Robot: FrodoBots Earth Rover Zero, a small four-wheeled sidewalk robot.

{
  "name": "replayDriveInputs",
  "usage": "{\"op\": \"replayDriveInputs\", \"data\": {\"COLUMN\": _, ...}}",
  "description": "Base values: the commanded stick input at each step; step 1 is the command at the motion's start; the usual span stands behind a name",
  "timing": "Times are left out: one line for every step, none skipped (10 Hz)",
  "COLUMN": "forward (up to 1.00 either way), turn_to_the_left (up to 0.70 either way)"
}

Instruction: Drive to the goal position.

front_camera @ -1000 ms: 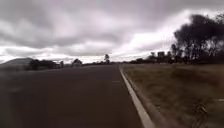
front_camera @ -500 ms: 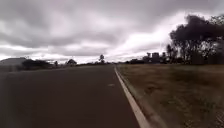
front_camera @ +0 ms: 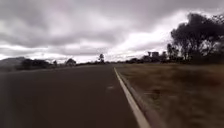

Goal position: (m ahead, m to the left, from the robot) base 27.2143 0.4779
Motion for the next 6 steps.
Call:
{"op": "replayDriveInputs", "data": {"forward": 0.85, "turn_to_the_left": -0.06}}
{"op": "replayDriveInputs", "data": {"forward": 0.85, "turn_to_the_left": -0.01}}
{"op": "replayDriveInputs", "data": {"forward": 0.85, "turn_to_the_left": 0.00}}
{"op": "replayDriveInputs", "data": {"forward": 0.85, "turn_to_the_left": 0.00}}
{"op": "replayDriveInputs", "data": {"forward": 0.85, "turn_to_the_left": 0.00}}
{"op": "replayDriveInputs", "data": {"forward": 0.85, "turn_to_the_left": 0.00}}
